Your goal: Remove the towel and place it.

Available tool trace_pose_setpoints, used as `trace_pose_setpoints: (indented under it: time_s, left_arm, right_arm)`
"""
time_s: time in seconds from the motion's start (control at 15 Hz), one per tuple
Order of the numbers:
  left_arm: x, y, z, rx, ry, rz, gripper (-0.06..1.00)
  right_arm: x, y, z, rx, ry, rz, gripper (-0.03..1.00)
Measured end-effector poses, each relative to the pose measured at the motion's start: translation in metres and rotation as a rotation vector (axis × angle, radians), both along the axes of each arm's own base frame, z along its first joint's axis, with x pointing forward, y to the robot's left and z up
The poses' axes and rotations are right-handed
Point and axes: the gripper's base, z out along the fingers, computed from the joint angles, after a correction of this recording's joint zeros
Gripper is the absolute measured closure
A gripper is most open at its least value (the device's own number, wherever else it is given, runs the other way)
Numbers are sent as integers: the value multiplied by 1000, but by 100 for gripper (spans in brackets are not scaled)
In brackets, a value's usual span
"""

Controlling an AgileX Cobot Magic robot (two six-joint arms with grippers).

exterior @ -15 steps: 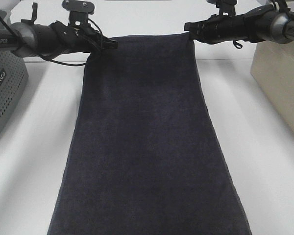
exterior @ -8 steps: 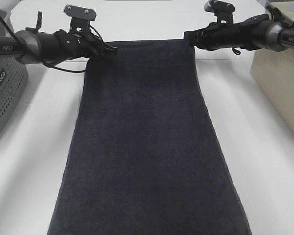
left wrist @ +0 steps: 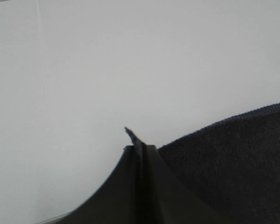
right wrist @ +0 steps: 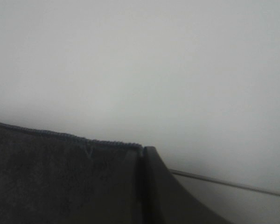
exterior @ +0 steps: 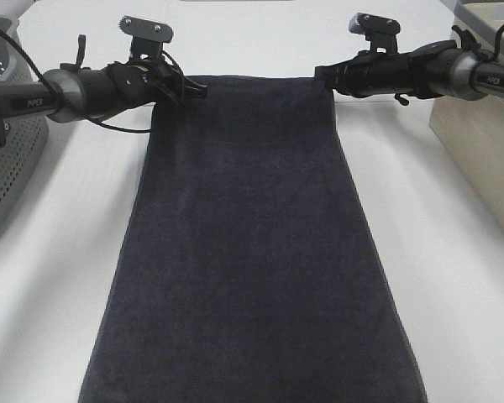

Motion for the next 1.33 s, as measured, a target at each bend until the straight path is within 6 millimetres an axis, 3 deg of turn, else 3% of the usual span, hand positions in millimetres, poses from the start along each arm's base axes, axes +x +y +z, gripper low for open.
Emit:
trace_pose_setpoints:
  time_s: [0.33, 0.73, 0.93, 1.2, 1.33]
  left_arm:
    - [0, 0, -15, 5, 19, 0, 93]
    - [-1, 0, -28, 11, 40, 0, 93]
    - [-1, 0, -28, 12, 40, 0, 80]
    - [-1, 1, -34, 18, 36, 5, 75]
    - [0, 3, -35, 23, 30, 11, 74]
  right_arm:
    - [1, 0, 2, -8, -31, 2, 95]
    - [0, -3, -30, -17, 13, -26, 95]
    - [0, -2, -38, 12, 30, -40, 95]
    - [-1, -1, -41, 23, 40, -34, 94]
    - [-2, 0, -41, 33, 45, -21, 86]
